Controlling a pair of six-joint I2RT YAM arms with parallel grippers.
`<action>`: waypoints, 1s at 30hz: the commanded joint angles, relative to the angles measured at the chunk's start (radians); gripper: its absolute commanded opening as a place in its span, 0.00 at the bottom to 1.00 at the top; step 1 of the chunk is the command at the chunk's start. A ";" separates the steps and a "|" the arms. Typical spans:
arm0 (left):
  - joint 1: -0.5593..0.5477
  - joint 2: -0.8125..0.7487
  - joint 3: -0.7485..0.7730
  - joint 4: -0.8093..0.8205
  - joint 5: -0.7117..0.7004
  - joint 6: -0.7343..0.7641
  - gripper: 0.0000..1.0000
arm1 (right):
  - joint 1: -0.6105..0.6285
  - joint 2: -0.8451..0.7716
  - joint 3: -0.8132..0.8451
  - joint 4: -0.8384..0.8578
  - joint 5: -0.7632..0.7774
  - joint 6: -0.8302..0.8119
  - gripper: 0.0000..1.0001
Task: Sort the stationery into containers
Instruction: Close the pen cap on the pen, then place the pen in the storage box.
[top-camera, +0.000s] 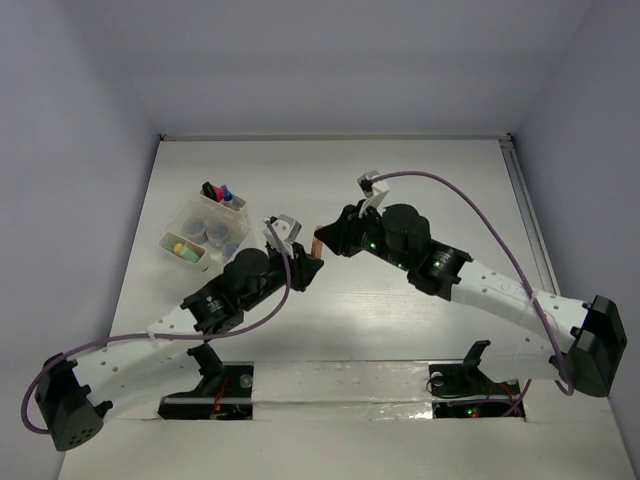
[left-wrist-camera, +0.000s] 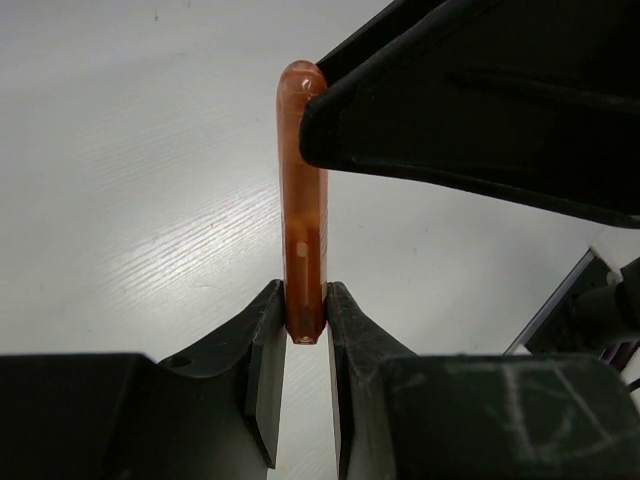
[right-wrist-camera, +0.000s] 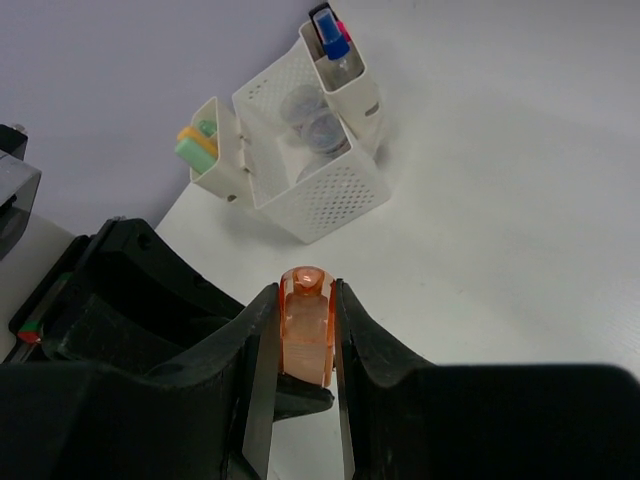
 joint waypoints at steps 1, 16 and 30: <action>0.018 -0.074 0.075 0.390 -0.084 -0.052 0.01 | 0.050 0.049 0.035 -0.177 -0.021 -0.009 0.00; 0.018 -0.405 0.083 -0.124 -0.234 -0.087 0.99 | -0.093 0.287 0.456 0.024 -0.058 -0.037 0.00; 0.018 -0.523 0.413 -0.249 -0.523 0.144 0.99 | 0.044 0.831 0.920 0.301 -0.363 0.000 0.00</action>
